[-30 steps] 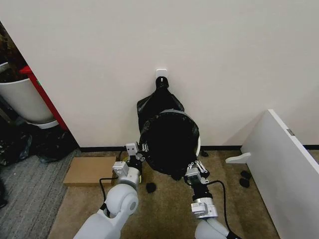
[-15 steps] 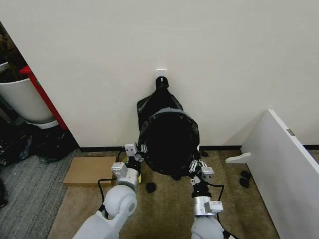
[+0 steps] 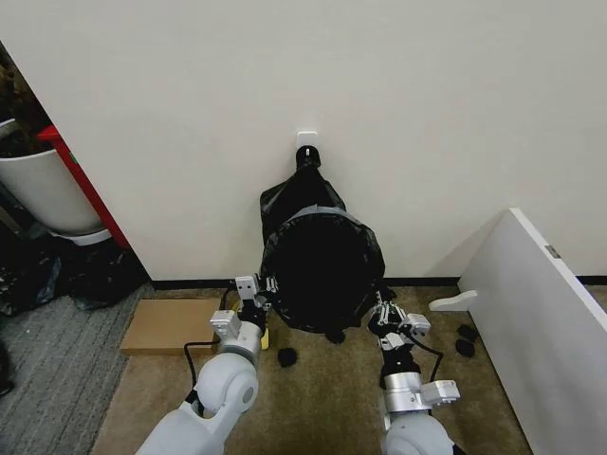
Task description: Place the garbage bag over the trash bin.
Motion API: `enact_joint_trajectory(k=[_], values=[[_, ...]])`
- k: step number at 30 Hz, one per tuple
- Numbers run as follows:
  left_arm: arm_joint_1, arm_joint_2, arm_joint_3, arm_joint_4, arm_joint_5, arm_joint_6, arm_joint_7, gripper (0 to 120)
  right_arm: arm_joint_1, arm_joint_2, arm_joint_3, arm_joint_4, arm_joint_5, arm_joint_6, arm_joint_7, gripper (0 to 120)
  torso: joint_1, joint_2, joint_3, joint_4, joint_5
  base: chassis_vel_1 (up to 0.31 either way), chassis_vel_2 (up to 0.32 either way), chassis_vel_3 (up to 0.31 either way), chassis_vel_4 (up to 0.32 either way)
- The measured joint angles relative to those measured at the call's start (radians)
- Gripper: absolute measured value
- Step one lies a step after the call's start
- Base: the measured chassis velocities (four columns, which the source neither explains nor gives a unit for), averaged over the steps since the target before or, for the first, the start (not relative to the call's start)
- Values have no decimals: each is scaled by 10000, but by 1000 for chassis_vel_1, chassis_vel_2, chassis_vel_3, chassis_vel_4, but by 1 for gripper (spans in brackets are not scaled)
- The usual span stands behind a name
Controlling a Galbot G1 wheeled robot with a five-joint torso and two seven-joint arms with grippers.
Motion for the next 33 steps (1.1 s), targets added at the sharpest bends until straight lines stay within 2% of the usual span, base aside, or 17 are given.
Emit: enact_joint_trajectory(k=[7,12,16,17,19,24,26,27,30,31,33], values=[[52,59,-81,-61,0,-3,5,1,45,-6,193,-364,223,-1,-17,0,0,0,0,0,0,0,0,0,0],[167,136,-127,-248,-34,-9,7,1,64,-165,505,-762,1112,7,-595,1,0,0,0,1,0,0,0,0,0],[185,126,-124,-297,-34,-9,7,1,60,-430,506,-1143,782,168,-1551,19,0,0,0,0,0,0,0,0,0],[185,126,-124,-297,-34,-9,7,1,60,-430,506,-1143,782,168,-1551,19,0,0,0,0,0,0,0,0,0],[189,139,-125,-299,-32,-10,6,1,75,-591,606,-1427,-42,232,-1852,28,0,0,0,0,1,0,0,0,0],[196,185,-132,-292,-30,-16,28,1,296,-825,1757,-2641,-2267,793,-2835,49,0,0,1,1,3,0,0,0,0],[197,187,-133,-287,-29,-18,33,1,323,-839,1919,-2766,-2395,883,-2940,50,0,-1,1,1,3,0,0,0,0],[197,211,-124,-257,-16,-33,50,1,376,-908,2333,-2989,-2453,1144,-3268,56,0,0,1,0,1,0,0,0,0],[204,313,4,-70,129,-186,166,1,339,-1137,2758,-2728,-1063,1454,-4239,68,0,-1,1,-1,1,0,0,0,0],[204,313,4,-70,129,-186,166,1,339,-1137,2758,-2728,-1063,1454,-4239,68,0,-1,1,-1,1,0,0,0,0],[177,352,73,196,324,-421,310,1,332,-1342,2944,-2271,98,1536,-4925,79,0,0,0,0,-3,0,0,0,0]])
